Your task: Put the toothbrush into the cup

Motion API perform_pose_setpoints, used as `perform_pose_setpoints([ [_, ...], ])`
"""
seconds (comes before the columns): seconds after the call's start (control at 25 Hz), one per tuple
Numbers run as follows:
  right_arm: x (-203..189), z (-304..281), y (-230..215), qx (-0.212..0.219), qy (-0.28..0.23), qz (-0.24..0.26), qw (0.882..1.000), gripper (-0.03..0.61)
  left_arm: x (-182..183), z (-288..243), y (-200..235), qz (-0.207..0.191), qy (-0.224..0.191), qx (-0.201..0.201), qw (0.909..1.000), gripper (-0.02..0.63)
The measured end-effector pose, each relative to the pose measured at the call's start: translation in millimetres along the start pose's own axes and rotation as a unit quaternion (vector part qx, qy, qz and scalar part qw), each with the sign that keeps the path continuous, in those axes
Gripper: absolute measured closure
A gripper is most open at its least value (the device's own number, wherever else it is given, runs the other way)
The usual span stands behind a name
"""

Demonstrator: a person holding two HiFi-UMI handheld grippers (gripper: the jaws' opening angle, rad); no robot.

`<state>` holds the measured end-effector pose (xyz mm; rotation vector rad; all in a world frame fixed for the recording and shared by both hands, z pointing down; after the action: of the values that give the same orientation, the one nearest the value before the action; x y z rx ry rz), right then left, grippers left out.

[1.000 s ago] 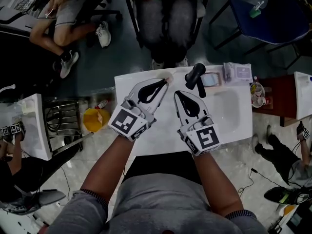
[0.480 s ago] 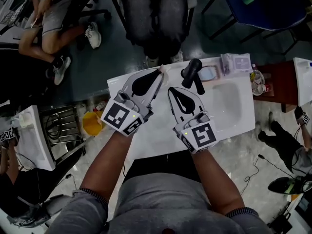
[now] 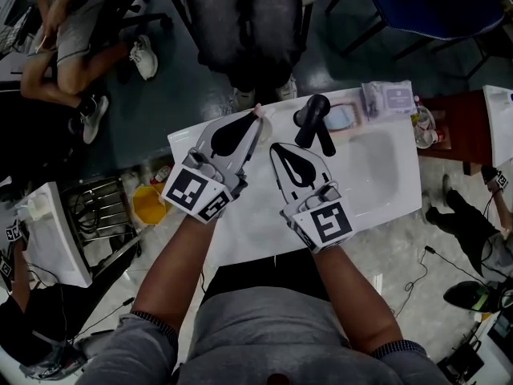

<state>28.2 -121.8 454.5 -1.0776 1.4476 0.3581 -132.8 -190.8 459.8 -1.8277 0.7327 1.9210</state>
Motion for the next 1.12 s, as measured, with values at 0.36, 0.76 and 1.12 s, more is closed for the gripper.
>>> perform_pose_setpoints([
  [0.36, -13, -10, -5, -0.006, 0.014, -0.007, 1.0, 0.566, -16, -2, 7, 0.009, 0.008, -0.001, 0.9999, 0.595],
  [0.76, -21, -22, -7, 0.0, 0.01, -0.013, 1.0, 0.566, -32, -3, 9, 0.005, 0.018, -0.003, 0.9998, 0.595],
  [1.12, -28, -28, -9, -0.018, 0.019, -0.005, 1.0, 0.566, -43, -2, 10, -0.001, 0.032, -0.006, 0.9995, 0.595],
])
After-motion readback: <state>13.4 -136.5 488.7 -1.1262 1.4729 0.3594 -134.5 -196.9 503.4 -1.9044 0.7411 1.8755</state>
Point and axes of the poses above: the fingertips, and each gripper's own axes: z backward along the fingers, y to its left, x out of its top, the point moved 10 cm from there along z, backward along the fingers, and after that the axes turned 11 degrees about -z, right-handed, at the moved point
